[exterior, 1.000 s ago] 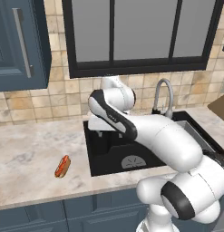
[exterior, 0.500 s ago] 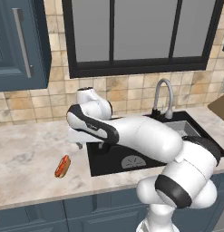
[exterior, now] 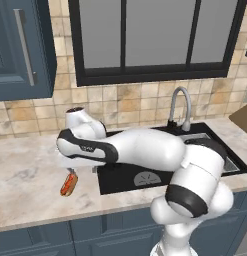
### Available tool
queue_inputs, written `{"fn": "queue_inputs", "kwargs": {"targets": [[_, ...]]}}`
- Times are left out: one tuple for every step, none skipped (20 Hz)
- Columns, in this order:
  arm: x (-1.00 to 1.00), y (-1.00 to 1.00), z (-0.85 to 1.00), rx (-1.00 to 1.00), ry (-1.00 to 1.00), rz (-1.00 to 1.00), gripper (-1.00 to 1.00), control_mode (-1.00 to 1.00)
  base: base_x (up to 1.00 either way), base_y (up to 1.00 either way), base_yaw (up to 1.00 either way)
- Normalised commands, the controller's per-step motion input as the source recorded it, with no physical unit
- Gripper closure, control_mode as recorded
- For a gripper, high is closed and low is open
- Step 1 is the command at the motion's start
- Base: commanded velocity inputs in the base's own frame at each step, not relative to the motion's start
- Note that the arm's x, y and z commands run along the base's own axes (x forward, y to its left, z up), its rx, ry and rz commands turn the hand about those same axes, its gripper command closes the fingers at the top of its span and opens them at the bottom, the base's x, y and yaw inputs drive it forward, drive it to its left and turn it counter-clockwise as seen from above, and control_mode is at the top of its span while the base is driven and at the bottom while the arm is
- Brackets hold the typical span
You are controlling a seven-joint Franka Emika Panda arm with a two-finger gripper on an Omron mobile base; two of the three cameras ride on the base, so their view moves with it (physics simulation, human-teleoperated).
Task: Store the hot dog in the freezer for long-term storage. Close the freezer door after placing the cooked food.
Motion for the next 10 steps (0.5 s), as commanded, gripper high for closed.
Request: {"fn": "queue_inputs", "kwargs": {"targets": [[0.00,0.58,-0.31,-0.06,0.00,0.01,-1.00,-1.00,0.00,0.00,0.00],[0.00,0.54,-0.34,-0.07,0.00,0.00,-1.00,-1.00,0.00,0.00,0.00],[0.01,0.44,-0.38,-0.07,0.00,0.00,-1.00,-1.00,0.00,0.00,0.00],[0.04,0.41,-0.34,-0.05,0.00,0.00,-1.00,-1.00,0.00,0.00,0.00],[0.10,0.42,-0.31,-0.03,0.00,0.00,-1.00,-1.00,0.00,0.00,0.00],[0.17,0.40,-0.30,-0.02,0.00,0.00,-1.00,-1.00,0.00,0.00,0.00],[0.21,0.38,-0.31,-0.01,0.00,0.00,-1.00,-1.00,0.00,0.00,0.00],[0.25,0.38,-0.27,0.00,0.00,0.00,-1.00,-1.00,0.00,0.00,0.00],[0.29,0.36,-0.26,0.00,0.00,0.00,-1.00,-1.00,0.00,0.00,0.00],[0.36,0.31,-0.25,0.00,0.00,0.00,-1.00,-1.00,0.00,0.00,0.00]]}}
